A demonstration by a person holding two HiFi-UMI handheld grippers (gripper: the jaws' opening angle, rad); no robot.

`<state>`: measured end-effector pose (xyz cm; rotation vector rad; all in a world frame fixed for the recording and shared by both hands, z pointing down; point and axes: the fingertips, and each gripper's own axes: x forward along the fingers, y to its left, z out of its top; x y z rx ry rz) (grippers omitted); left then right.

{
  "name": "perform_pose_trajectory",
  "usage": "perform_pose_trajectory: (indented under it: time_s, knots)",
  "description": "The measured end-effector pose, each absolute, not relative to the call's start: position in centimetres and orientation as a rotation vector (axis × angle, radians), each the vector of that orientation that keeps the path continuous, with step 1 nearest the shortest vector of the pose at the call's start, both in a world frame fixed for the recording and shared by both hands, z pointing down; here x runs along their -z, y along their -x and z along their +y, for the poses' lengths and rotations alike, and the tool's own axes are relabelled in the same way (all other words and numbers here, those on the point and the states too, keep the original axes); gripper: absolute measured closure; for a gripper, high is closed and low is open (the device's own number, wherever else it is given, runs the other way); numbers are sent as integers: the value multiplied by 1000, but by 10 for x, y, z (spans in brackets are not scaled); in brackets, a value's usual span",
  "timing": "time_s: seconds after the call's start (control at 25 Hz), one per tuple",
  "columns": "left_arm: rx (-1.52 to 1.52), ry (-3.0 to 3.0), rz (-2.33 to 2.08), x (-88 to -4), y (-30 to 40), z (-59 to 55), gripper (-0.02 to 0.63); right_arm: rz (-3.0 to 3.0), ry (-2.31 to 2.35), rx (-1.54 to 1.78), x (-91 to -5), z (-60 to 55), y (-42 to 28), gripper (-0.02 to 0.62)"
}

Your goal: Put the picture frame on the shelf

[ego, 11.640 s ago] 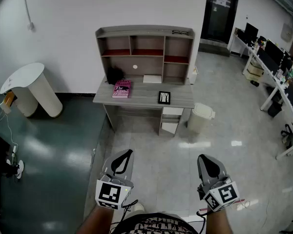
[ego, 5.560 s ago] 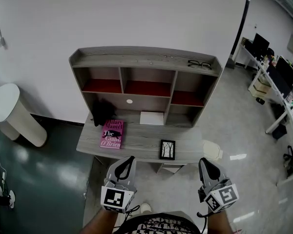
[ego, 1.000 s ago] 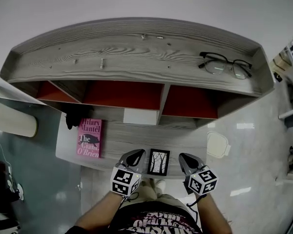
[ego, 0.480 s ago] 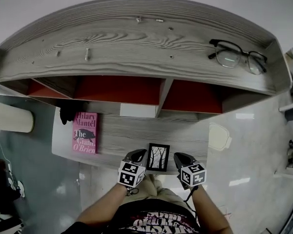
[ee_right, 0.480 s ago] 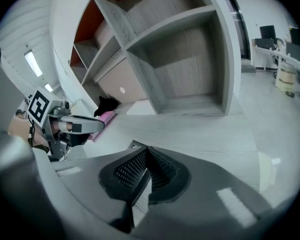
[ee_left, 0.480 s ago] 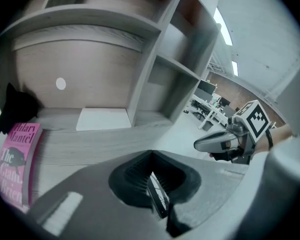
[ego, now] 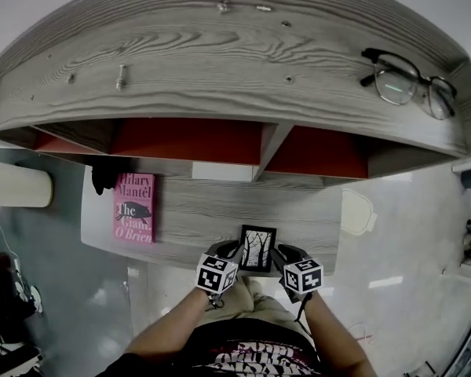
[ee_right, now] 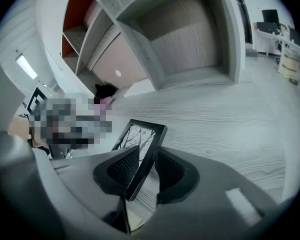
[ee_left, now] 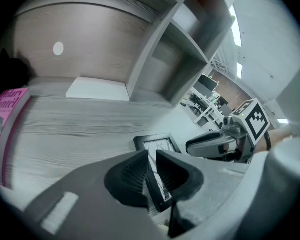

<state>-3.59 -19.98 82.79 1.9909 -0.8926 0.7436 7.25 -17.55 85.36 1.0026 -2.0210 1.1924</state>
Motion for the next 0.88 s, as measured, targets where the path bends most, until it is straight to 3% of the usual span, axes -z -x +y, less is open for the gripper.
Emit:
perform_pose_trajectory:
  time_s: [0.2,0.88]
  knots:
    - [-803,-1964,-854,-844,34,-192,518,-1982,-999,-1223,-867,-174,-69,463]
    - [-917,-1928,-800,-869,27,-187,502,-1882,-974,-1226,-883,-173,-64,465]
